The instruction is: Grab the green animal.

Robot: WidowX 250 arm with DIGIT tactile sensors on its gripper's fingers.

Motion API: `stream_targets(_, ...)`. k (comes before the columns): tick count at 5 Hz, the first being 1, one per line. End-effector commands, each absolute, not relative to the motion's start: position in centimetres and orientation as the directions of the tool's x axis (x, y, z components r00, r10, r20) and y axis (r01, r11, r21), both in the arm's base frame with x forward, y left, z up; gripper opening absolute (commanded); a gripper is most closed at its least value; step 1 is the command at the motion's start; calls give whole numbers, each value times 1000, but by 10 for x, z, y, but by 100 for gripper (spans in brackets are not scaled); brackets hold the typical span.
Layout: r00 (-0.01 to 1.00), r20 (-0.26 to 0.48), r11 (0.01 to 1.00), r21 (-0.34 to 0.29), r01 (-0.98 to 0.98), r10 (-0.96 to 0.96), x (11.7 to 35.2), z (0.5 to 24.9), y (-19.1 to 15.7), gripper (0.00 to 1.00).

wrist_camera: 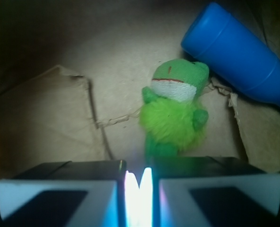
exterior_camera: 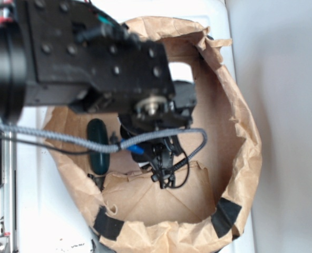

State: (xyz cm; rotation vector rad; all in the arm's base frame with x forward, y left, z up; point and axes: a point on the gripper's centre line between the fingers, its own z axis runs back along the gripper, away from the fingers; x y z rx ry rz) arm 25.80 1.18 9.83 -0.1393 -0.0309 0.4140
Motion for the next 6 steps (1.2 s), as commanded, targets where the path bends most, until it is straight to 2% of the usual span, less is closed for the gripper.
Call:
stream_targets(1,898,75,898,-114,-425,434,267,102,36,100)
stream_targets(3,878,100,883,-21,-468,468,268,66,43,100)
stream_targets(4,877,113,883,-9,-469,467,269,54,41,100)
stream_targets(6,890,94,894,-14,-448,447,289,24,34,100)
